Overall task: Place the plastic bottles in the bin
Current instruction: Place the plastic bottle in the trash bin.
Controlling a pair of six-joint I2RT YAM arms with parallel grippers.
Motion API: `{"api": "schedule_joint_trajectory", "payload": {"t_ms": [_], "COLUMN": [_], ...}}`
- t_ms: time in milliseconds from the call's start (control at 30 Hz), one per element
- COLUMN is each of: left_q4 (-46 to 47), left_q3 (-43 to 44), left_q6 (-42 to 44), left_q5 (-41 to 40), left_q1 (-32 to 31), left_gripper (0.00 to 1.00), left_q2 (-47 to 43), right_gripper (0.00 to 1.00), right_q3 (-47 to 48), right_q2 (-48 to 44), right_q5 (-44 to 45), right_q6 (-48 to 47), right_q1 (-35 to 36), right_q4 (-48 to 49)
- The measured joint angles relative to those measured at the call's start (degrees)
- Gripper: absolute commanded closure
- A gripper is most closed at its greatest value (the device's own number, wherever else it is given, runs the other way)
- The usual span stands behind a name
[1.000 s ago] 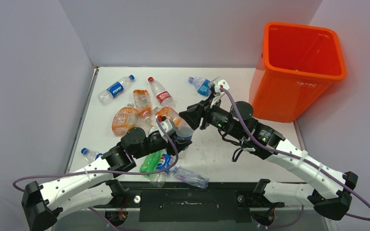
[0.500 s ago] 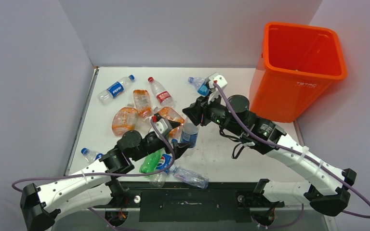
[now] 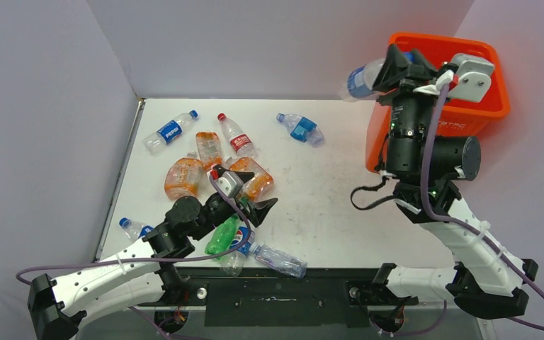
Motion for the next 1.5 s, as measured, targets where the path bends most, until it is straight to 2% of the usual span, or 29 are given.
{"api": "schedule_joint_trajectory", "payload": {"t_ms": [100, 233, 333, 467, 633, 767, 800, 833, 933, 1000, 1167, 1367, 1500], "left_q4": [0.2, 0.2, 0.2, 0.2, 0.1, -0.2, -0.3, -0.4, -0.8, -1.0, -1.1, -1.1, -1.4], "left_q3": [0.0, 0.0, 0.0, 0.0, 0.0, 0.0, 0.0, 0.0, 0.0, 0.0, 0.0, 0.0, 0.0], "left_q6": [0.2, 0.7, 1.2, 1.6, 1.9, 2.6, 2.7, 2.8, 3.0, 3.0, 3.1, 3.1, 3.1], "left_q5": [-0.9, -1.7, -2.4, -3.5, -4.5, -5.3, -5.4, -5.6, -5.7, -5.8, -6.1, -7.4, -10.2], "left_q1": [-0.4, -1.2, -1.5, -1.6, -2.2, -2.7, -2.7, -2.8, -2.9, -2.9, -2.9, -2.9, -2.9], "left_gripper": [0.04, 0.04, 0.04, 0.04, 0.04, 0.04, 0.04, 0.04, 0.04, 0.04, 0.04, 0.04, 0.04], "left_q2": [0.5, 1.9, 2.3, 2.3, 2.2, 2.3, 2.3, 2.3, 2.3, 2.3, 2.2, 2.2, 2.3], "right_gripper": [0.95, 0.95, 0.95, 0.95, 0.95, 0.93, 0.84, 0.71, 0.25, 0.15, 0.02, 0.0, 0.0], "right_q3": [2.4, 8.1, 8.5, 8.4, 8.4, 8.2, 7.7, 6.7, 4.7, 4.6, 5.3, 9.0, 7.3], "right_q2": [4.4, 12.0, 15.9, 19.4, 21.9, 23.3, 23.5, 23.6, 24.2, 25.0, 25.4, 24.8, 19.9], "right_q5": [6.9, 10.7, 11.9, 12.8, 14.4, 14.6, 14.5, 14.3, 14.0, 12.6, 10.1, 8.6, -1.3], "right_q6": [-12.8, -16.4, -14.5, -10.1, -6.0, 2.7, 5.3, 8.3, 14.6, 18.6, 22.1, 16.5, 18.8], "right_q1": [-3.8, -17.5, -26.5, -34.7, -38.4, -43.7, -45.3, -46.9, -49.7, -50.1, -47.2, -32.5, -25.6], "right_q4": [15.5, 21.1, 21.2, 21.2, 21.8, 16.5, 14.6, 12.3, 6.8, 3.0, -2.3, -0.6, -4.5]}}
